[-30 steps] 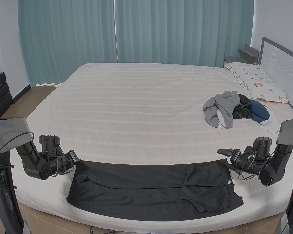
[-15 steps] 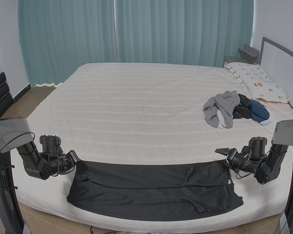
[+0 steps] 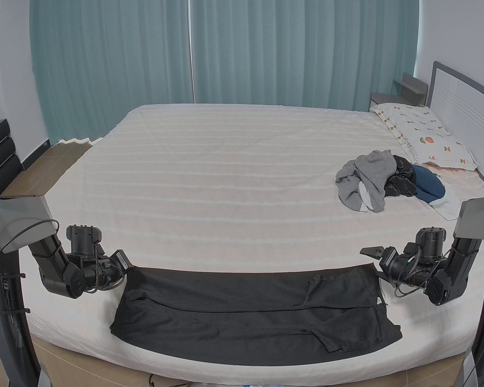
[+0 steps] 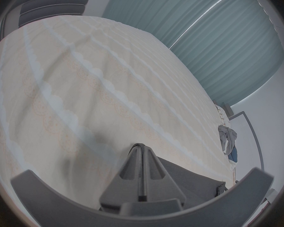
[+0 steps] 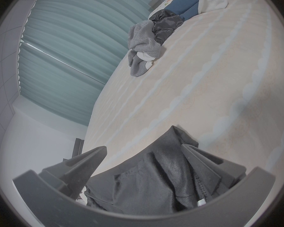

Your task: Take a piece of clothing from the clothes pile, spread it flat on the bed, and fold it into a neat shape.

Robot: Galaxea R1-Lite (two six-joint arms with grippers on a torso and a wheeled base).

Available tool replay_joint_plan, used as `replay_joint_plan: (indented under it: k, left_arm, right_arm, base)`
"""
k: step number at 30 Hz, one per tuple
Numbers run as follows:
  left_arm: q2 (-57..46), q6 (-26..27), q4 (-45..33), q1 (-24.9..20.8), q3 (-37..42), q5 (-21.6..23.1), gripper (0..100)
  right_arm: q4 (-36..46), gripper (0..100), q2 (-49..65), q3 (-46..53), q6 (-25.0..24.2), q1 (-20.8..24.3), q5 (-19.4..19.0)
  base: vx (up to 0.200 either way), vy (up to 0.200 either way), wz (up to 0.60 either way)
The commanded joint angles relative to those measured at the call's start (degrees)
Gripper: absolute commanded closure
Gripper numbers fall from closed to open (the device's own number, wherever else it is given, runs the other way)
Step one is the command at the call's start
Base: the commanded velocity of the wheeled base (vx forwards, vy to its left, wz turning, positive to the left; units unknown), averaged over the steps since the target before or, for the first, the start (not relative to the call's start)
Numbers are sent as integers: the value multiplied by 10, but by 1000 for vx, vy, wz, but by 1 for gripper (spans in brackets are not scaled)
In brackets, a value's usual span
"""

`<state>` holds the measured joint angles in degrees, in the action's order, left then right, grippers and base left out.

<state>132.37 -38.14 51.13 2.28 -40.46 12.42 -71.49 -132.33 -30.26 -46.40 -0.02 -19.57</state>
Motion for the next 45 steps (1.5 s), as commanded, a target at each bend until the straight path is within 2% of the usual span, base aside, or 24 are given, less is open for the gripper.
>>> replay_joint_plan:
  k: [1,12,13,21,36,37,38,45]
  left_arm:
    - [2,0,0,0,-1,0,100]
    - [2,0,0,0,-1,0,100]
    - [2,0,1,0,-1,0,100]
    - [2,0,1,0,-1,-1,100]
    - [0,0,3,0,6,1,100]
    - [-1,-1,2,0,7,1,100]
    - [-2,-1,2,0,8,1,0]
    - [-4,-4,2,4,12,3,0]
  right_arm:
    - [0,0,-14,-9,0,-1,0]
    - [0,0,-37,-25,1,-2,0]
    - [0,100,-43,-31,1,-1,0]
    - [0,100,-38,-36,1,-23,0]
    - [-2,100,-39,-37,1,-31,0]
    - [-3,0,-39,-36,1,-31,0]
    - [-6,0,-38,-32,2,-31,0]
    - [-14,0,4,-14,2,-31,-2]
  base:
    - [0,0,0]
    - [0,0,0]
    - [0,0,0]
    - [0,0,0]
    - [0,0,0]
    - [0,0,0]
    - [0,0,0]
    - [0,0,0]
